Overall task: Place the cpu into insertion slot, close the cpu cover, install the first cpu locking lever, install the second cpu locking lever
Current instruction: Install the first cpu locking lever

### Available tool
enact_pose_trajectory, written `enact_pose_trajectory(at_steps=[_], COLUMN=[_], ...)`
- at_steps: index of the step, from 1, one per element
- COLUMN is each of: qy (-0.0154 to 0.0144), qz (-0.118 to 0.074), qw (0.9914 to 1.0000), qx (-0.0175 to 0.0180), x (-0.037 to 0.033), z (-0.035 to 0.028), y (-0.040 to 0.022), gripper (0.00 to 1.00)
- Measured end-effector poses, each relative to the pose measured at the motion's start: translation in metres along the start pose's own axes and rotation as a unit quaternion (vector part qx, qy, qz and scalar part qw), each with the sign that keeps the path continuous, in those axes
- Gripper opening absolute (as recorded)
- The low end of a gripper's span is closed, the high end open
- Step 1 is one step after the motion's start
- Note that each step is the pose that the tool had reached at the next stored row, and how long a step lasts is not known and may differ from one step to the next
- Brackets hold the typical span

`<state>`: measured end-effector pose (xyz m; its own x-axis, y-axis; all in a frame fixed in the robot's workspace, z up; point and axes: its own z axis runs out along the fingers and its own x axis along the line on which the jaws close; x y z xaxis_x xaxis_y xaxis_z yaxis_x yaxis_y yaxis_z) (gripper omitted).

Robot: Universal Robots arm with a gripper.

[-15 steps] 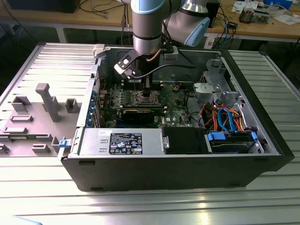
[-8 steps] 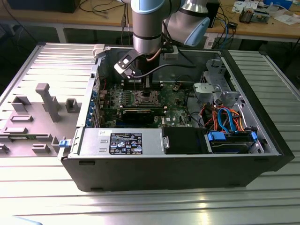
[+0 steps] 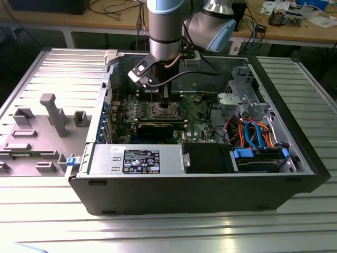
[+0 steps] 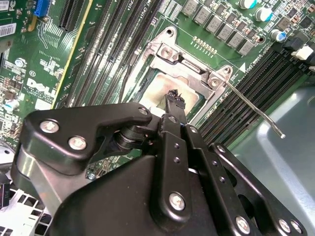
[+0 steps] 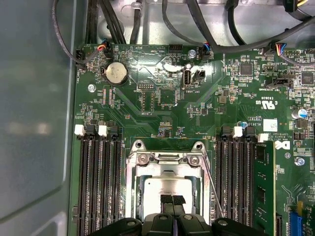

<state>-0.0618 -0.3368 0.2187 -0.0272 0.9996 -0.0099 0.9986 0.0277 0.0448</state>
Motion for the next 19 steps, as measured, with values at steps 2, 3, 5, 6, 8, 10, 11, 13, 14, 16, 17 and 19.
enact_pose_trajectory(at_steps=[2,3,5,6,8,10,11,13,14,16,17,19], qy=[0.0000,0.0000,0.0001,0.0000,0.0000,0.0000,0.0000,0.0001,0.0000,0.0000,0.0000,0.0000], qz=[0.000,0.000,0.000,0.000,0.000,0.000,0.000,0.000,0.000,0.000,0.000,0.000], qw=[1.00000,1.00000,1.00000,1.00000,1.00000,1.00000,1.00000,1.00000,1.00000,1.00000,1.00000,1.00000], qx=[0.0000,0.0000,0.0000,0.0000,0.0000,0.0000,0.0000,0.0000,0.0000,0.0000,0.0000,0.0000], x=[0.0000,0.0000,0.0000,0.0000,0.0000,0.0000,-0.0001,0.0000,-0.0001,0.0000,-0.0001,-0.0001], z=[-0.0011,-0.0016,-0.0021,-0.0023,-0.0029,-0.0032,-0.0036,-0.0043,-0.0046,-0.0050,-0.0054,-0.0058], y=[0.0000,0.0001,0.0001,0.0001,0.0001,0.0001,0.0001,0.0002,0.0002,0.0002,0.0002,0.0003], gripper=[0.11,0.11,0.11,0.11,0.11,0.11,0.11,0.11,0.11,0.11,0.11,0.11])
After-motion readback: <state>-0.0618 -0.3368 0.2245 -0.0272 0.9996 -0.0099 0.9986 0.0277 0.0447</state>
